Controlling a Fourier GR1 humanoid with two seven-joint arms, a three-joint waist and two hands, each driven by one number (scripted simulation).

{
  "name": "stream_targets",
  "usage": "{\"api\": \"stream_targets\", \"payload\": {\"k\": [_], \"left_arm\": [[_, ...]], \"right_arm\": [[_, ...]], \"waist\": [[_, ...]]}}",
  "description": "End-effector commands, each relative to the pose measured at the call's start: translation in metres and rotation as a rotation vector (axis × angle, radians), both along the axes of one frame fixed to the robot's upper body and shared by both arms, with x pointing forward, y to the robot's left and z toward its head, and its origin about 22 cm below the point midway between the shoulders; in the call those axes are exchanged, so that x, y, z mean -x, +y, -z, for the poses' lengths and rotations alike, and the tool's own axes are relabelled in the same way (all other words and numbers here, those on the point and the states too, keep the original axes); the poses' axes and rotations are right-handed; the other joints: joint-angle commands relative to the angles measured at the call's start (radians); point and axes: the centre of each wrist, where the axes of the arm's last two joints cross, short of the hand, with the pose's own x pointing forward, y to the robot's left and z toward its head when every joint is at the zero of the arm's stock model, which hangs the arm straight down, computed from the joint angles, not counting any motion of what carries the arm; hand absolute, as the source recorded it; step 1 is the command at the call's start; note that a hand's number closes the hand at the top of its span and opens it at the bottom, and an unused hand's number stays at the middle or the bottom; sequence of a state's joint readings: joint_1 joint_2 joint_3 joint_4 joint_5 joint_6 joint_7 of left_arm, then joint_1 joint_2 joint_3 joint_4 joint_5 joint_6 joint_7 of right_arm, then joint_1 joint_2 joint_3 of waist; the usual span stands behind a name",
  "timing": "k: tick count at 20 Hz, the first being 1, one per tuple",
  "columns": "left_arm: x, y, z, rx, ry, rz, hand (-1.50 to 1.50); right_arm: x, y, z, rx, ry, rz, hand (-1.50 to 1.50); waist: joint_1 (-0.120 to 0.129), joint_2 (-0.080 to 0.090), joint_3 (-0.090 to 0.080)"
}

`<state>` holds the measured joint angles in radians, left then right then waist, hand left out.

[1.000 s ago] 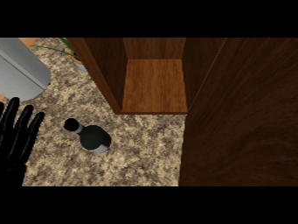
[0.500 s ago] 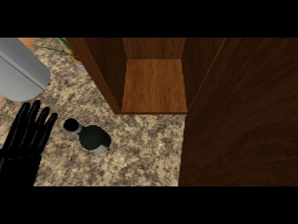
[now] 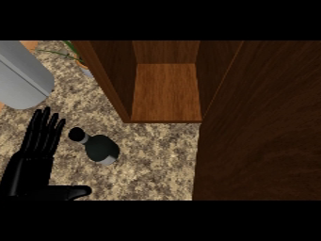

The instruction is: Pick up the wine, place it into the cabinet and close the cabinet

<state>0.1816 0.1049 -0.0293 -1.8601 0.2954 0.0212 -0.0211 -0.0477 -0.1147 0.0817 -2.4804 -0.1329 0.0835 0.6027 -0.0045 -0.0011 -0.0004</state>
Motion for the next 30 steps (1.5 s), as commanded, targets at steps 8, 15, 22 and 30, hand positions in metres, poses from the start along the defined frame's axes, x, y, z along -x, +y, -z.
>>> {"api": "stream_targets", "payload": {"k": [8,15,22,30], "left_arm": [[-0.021,0.016,0.042,0.009,0.035,-0.010,-1.50],[-0.012,0.028,0.082,0.007,0.044,0.027,-1.50],[-0.010,0.002,0.100,0.023,0.024,0.050,-1.50],[-0.036,0.018,0.104,0.012,0.045,0.045,-1.50]], "right_arm": [[0.043,-0.001,-0.017,-0.045,-0.036,-0.063,-1.50],[0.021,-0.007,-0.019,-0.033,-0.040,-0.031,-1.50],[0.016,-0.002,-0.018,-0.040,-0.040,-0.033,-1.50],[0.043,0.002,-0.028,-0.047,-0.052,-0.059,-1.50]], "waist": [[-0.009,-0.001,0.000],[-0.001,0.001,0.000],[0.002,0.001,0.000],[-0.005,-0.001,0.000]]}}
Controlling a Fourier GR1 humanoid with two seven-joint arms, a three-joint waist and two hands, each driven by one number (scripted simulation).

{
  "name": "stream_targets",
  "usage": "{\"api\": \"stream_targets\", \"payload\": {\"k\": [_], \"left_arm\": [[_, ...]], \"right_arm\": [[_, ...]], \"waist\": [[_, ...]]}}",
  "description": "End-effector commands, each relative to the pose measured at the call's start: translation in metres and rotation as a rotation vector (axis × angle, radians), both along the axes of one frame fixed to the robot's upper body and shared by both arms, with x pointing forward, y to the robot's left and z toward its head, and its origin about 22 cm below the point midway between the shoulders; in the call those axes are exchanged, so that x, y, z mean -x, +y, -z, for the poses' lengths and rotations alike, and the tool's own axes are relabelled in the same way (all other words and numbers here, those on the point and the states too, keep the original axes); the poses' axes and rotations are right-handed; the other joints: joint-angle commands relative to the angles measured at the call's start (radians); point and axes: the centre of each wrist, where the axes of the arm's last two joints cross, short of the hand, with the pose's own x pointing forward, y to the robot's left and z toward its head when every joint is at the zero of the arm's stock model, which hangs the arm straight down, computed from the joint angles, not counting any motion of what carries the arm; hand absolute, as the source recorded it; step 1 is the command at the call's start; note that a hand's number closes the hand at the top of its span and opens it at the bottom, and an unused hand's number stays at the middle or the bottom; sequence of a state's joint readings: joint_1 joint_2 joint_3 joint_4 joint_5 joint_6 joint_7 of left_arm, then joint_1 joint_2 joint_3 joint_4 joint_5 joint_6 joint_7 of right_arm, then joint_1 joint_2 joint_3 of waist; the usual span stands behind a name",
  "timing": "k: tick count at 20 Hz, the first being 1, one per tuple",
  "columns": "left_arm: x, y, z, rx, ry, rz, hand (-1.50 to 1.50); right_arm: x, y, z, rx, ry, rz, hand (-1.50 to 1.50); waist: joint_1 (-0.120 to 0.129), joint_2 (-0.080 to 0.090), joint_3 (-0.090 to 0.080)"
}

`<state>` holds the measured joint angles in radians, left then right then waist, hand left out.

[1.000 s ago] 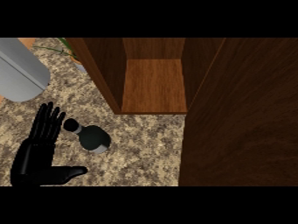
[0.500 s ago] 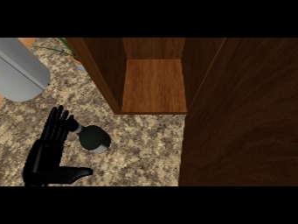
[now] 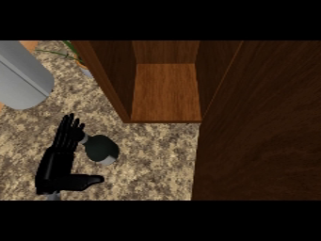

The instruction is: Pick up the wine, place it into the cabinet and close the cabinet

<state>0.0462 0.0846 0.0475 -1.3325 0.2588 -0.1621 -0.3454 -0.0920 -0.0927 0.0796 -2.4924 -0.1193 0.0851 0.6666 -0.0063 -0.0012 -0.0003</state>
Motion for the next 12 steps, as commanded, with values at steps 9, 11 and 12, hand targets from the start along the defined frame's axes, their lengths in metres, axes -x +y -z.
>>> {"api": "stream_targets", "payload": {"k": [9,11,12], "left_arm": [[-0.008,-0.013,0.033,-0.007,0.025,0.015,-1.50],[-0.016,-0.007,0.040,0.002,0.028,0.024,-1.50],[-0.009,-0.004,0.045,0.016,0.026,0.005,-1.50]], "right_arm": [[0.035,-0.003,-0.014,-0.039,-0.052,-0.045,-1.50],[0.021,-0.007,-0.012,-0.016,-0.037,-0.049,-1.50],[0.010,-0.004,-0.015,-0.052,-0.049,-0.037,-1.50]], "waist": [[-0.001,0.000,0.000],[0.000,0.001,0.000],[0.003,0.001,0.000]]}}
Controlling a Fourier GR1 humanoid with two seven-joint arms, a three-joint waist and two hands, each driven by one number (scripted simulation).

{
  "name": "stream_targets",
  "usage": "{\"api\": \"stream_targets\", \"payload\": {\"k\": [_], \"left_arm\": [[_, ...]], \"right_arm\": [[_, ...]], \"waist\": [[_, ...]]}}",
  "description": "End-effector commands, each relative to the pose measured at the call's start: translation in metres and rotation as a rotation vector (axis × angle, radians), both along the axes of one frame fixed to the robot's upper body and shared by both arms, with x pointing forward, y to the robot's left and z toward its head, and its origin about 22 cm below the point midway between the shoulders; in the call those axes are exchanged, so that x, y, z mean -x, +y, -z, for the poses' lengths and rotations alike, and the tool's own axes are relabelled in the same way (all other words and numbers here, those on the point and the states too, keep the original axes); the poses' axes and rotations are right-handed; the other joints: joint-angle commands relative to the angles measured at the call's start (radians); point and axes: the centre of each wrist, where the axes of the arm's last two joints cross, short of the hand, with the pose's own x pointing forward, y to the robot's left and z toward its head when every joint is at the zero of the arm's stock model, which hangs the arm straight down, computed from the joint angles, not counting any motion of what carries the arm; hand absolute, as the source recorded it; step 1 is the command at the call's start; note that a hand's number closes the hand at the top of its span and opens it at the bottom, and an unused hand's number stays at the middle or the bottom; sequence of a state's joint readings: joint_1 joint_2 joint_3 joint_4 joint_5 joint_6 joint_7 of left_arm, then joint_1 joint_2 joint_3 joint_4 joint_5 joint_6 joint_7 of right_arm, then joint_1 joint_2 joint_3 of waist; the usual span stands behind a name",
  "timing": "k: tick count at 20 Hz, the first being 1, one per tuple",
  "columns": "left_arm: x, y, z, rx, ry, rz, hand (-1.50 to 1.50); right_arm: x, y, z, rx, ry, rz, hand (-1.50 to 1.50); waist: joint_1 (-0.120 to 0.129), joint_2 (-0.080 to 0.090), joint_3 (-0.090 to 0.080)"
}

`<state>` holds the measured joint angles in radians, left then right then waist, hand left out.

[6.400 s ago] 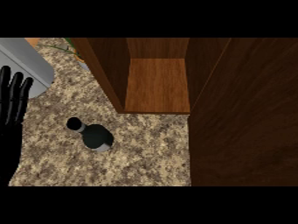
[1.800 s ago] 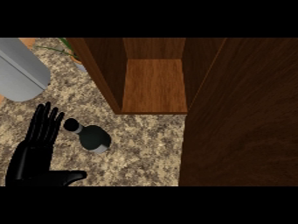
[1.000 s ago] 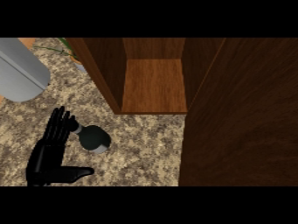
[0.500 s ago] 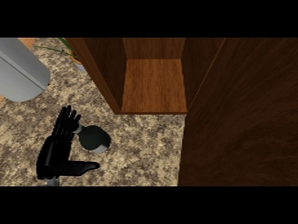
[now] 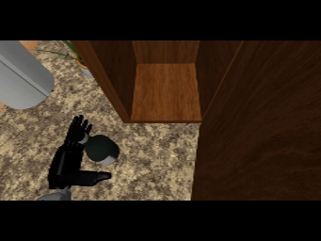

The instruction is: Pick up the wine, place it into the cabinet and close the cabinet

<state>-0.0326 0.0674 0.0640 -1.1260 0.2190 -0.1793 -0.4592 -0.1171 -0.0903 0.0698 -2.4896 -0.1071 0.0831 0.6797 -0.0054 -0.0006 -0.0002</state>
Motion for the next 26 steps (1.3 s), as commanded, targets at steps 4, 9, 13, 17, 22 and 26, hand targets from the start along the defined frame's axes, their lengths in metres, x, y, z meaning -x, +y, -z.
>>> {"api": "stream_targets", "payload": {"k": [4,9,13,17,22,26], "left_arm": [[-0.003,-0.006,0.008,0.027,-0.001,0.024,-1.50],[-0.008,-0.021,0.024,0.045,0.017,0.031,-1.50],[-0.001,-0.015,0.029,0.070,-0.003,0.028,-1.50],[-0.025,-0.038,0.014,0.133,-0.005,0.101,1.50],[-0.021,-0.021,0.023,0.065,-0.037,0.166,1.50],[-0.017,0.014,0.013,0.026,-0.057,0.144,1.50]], "right_arm": [[0.040,-0.011,-0.004,-0.035,-0.068,-0.046,-1.50],[0.034,-0.005,-0.014,-0.014,-0.046,-0.061,-1.50],[0.035,0.002,-0.008,-0.048,-0.045,-0.035,-1.50],[0.029,0.002,-0.005,-0.037,-0.020,-0.054,-1.50],[0.035,-0.006,-0.007,-0.039,-0.033,-0.045,-1.50],[0.040,-0.006,-0.003,-0.046,-0.048,-0.029,-1.50]], "waist": [[-0.004,-0.001,0.001],[-0.002,0.000,0.000],[0.000,-0.001,0.000],[0.000,-0.001,0.000],[-0.003,0.000,0.000],[-0.001,-0.002,0.001]]}}
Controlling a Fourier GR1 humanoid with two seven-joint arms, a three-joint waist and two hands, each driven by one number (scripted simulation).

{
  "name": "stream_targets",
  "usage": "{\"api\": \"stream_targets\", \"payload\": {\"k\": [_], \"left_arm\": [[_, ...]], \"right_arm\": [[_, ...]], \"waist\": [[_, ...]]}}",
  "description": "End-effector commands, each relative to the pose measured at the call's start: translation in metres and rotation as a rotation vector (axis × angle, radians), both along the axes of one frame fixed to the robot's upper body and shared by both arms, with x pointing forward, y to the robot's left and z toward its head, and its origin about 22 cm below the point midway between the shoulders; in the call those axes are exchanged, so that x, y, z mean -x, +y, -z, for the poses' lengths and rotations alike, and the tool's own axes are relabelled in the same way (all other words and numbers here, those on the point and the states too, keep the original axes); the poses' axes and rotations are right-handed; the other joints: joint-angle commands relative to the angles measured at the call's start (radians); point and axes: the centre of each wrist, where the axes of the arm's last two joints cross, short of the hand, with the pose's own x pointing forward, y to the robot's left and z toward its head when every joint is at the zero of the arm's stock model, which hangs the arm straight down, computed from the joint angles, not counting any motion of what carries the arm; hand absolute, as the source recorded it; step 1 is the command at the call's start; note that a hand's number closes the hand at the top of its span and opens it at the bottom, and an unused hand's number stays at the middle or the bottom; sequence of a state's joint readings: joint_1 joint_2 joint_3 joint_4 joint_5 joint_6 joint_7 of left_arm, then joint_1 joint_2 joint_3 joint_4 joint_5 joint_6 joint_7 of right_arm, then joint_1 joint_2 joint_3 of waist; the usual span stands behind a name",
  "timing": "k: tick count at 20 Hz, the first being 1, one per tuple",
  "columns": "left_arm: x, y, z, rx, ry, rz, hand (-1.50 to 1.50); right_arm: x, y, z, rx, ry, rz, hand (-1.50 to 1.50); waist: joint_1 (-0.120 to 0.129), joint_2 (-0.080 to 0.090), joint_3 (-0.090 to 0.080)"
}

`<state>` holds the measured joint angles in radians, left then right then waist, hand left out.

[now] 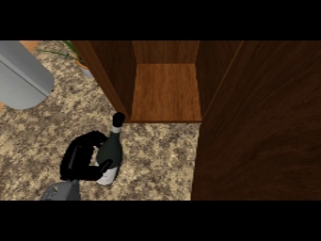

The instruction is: Pick up the wine, place it into the cabinet and close the cabinet

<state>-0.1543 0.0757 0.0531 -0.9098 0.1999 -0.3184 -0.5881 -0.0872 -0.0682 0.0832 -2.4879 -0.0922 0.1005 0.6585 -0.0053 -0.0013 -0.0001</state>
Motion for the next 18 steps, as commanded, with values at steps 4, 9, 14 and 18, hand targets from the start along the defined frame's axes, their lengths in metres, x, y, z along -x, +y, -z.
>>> {"api": "stream_targets", "payload": {"k": [4,9,14,18], "left_arm": [[0.017,0.069,-0.017,-0.067,-0.014,-0.129,1.50],[0.024,0.071,-0.022,-0.127,-0.103,-0.182,1.50],[0.024,0.063,-0.036,-0.189,-0.192,-0.224,1.50],[0.033,0.044,-0.042,-0.178,-0.287,-0.266,1.50]], "right_arm": [[0.012,-0.009,-0.011,-0.042,-0.039,-0.039,-1.50],[0.017,-0.012,-0.004,-0.036,-0.031,-0.044,-1.50],[0.024,-0.012,0.000,-0.035,-0.032,-0.030,-1.50],[0.030,-0.011,-0.011,-0.032,-0.018,-0.049,-1.50]], "waist": [[0.007,-0.001,0.001],[0.004,-0.001,0.001],[0.004,-0.001,0.001],[0.006,-0.003,0.001]]}}
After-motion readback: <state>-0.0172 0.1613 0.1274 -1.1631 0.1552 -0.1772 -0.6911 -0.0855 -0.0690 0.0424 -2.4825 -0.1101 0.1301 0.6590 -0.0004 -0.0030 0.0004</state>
